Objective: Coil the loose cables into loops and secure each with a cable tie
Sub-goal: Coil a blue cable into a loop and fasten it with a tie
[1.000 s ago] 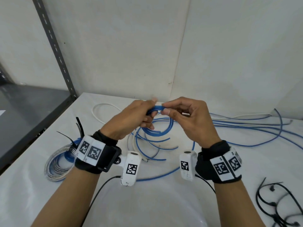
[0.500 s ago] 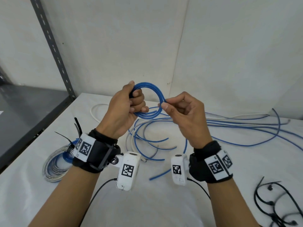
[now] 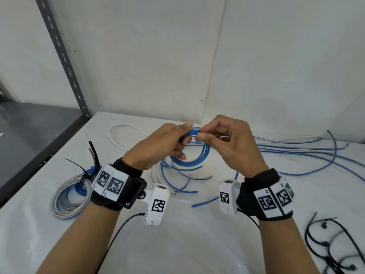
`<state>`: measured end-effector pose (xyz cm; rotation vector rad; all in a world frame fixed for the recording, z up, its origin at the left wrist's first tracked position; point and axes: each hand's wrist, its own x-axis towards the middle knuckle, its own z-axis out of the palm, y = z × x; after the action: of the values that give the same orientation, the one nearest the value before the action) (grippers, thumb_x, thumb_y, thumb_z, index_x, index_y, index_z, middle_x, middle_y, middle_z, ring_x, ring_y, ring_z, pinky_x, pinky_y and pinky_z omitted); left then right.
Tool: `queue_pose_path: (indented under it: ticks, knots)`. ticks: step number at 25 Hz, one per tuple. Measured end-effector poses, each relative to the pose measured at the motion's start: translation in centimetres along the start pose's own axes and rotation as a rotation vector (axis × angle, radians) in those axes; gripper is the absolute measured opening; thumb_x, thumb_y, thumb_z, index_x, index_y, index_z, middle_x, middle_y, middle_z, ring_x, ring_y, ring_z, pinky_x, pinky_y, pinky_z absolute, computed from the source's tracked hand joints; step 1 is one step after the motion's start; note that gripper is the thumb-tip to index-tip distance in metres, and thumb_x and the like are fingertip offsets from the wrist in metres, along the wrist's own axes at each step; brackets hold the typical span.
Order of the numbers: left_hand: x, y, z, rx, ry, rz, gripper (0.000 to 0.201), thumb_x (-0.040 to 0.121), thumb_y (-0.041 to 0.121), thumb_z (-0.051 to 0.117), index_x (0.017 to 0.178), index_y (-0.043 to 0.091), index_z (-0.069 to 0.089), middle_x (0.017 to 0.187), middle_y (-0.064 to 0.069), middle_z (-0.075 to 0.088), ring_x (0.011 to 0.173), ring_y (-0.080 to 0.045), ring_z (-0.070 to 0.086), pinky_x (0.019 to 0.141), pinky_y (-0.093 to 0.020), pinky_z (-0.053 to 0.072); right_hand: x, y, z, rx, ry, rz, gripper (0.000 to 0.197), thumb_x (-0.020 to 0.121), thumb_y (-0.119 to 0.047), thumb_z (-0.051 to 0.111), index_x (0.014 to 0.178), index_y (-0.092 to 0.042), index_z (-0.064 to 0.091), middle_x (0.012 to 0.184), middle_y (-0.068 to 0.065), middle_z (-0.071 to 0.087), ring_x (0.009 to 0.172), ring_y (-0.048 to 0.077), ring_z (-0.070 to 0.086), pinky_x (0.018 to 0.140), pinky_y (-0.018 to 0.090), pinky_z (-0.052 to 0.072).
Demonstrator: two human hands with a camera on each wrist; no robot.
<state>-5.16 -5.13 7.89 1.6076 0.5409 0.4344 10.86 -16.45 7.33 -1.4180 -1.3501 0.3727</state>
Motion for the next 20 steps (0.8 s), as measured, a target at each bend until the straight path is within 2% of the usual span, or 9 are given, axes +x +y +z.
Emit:
queue_pose_path:
  ticks: [2,5,7,9,11,14,15,18,20]
  knots:
    - [-0.1,-0.1,-0.1,-0.028,0.015,0.049,0.047,0.109,0.041,0.038,0.069,0.016,0.043,0.059,0.007,0.026,0.052,-0.013,0.028,0.065,-0.029,0.047,0.1,-0.1,-0.1,-0.015,0.061,-0.023,0.003,0.088,-0.015,0.078,0.090,-0.015,0.075,0.083,0.002,0.077,0.079,0.033,0.069,0.071,0.046,0.055]
    - [0.0,0.5,-0.8,-0.262,0.090,0.097,0.047,0.110,0.040,0.037,0.068,0.018,0.037,0.059,0.007,0.017,0.049,-0.011,0.020,0.056,-0.026,0.039,0.5,0.4,-1.0,0.019,0.245,-0.048,0.007,0.087,-0.017,0.079,0.085,-0.021,0.074,0.080,-0.003,0.075,0.073,0.028,0.065,0.066,0.035,0.053]
    - [0.0,0.8,-1.1,-0.418,0.115,0.119,0.047,0.110,0.039,0.036,0.068,0.018,0.036,0.057,0.007,0.017,0.048,-0.010,0.017,0.053,-0.024,0.036,0.7,0.8,-0.8,0.086,0.270,-0.046,0.007,0.088,-0.014,0.078,0.085,-0.017,0.072,0.078,-0.003,0.074,0.064,0.014,0.060,0.061,0.025,0.048]
    - [0.0,1.0,-1.2,-0.527,0.117,0.132,0.046,0.110,0.039,0.036,0.068,0.019,0.035,0.055,0.008,0.018,0.047,-0.009,0.017,0.052,-0.023,0.035,0.7,0.8,0.8,0.181,0.242,-0.028,0.007,0.090,-0.011,0.076,0.086,-0.012,0.069,0.082,0.005,0.074,0.062,0.005,0.058,0.061,0.019,0.044]
    - [0.0,1.0,-1.2,-0.580,0.139,0.135,0.047,0.110,0.039,0.036,0.068,0.019,0.036,0.056,0.008,0.015,0.046,-0.008,0.017,0.051,-0.022,0.035,0.5,0.7,2.7,0.255,0.243,-0.013,0.011,0.090,-0.013,0.075,0.086,-0.013,0.065,0.086,0.011,0.074,0.066,0.009,0.063,0.061,0.018,0.045]
    - [-0.1,1.1,-1.4,-0.607,0.164,0.145,0.047,0.110,0.040,0.036,0.068,0.019,0.036,0.057,0.007,0.014,0.045,-0.008,0.018,0.050,-0.022,0.036,0.4,0.8,4.2,0.301,0.292,-0.003,0.014,0.088,-0.019,0.079,0.086,-0.018,0.065,0.092,0.016,0.076,0.080,0.029,0.071,0.062,0.023,0.046]
    - [-0.1,1.1,-1.3,-0.618,0.162,0.144,0.047,0.110,0.040,0.036,0.068,0.019,0.036,0.056,0.007,0.015,0.045,-0.008,0.018,0.050,-0.022,0.036,0.4,0.7,4.4,0.325,0.309,0.015,0.014,0.088,-0.018,0.078,0.087,-0.017,0.065,0.093,0.017,0.076,0.081,0.029,0.072,0.061,0.024,0.046]
    - [0.3,0.8,-0.5,-0.670,0.153,0.155,0.047,0.110,0.039,0.035,0.067,0.019,0.037,0.054,0.007,0.017,0.044,-0.008,0.018,0.051,-0.023,0.038,0.2,0.0,4.3,0.431,0.298,0.067,0.011,0.093,-0.010,0.071,0.092,-0.006,0.060,0.095,0.017,0.077,0.063,0.007,0.063,0.053,0.020,0.041]
    - [0.5,0.5,-0.3,-0.654,0.141,0.153,0.047,0.110,0.037,0.034,0.068,0.017,0.042,0.053,0.006,0.021,0.044,-0.010,0.021,0.056,-0.026,0.043,0.1,-0.3,3.6,0.413,0.291,0.039,0.012,0.094,-0.006,0.069,0.096,0.001,0.059,0.093,0.019,0.077,0.062,0.004,0.063,0.054,0.018,0.043]
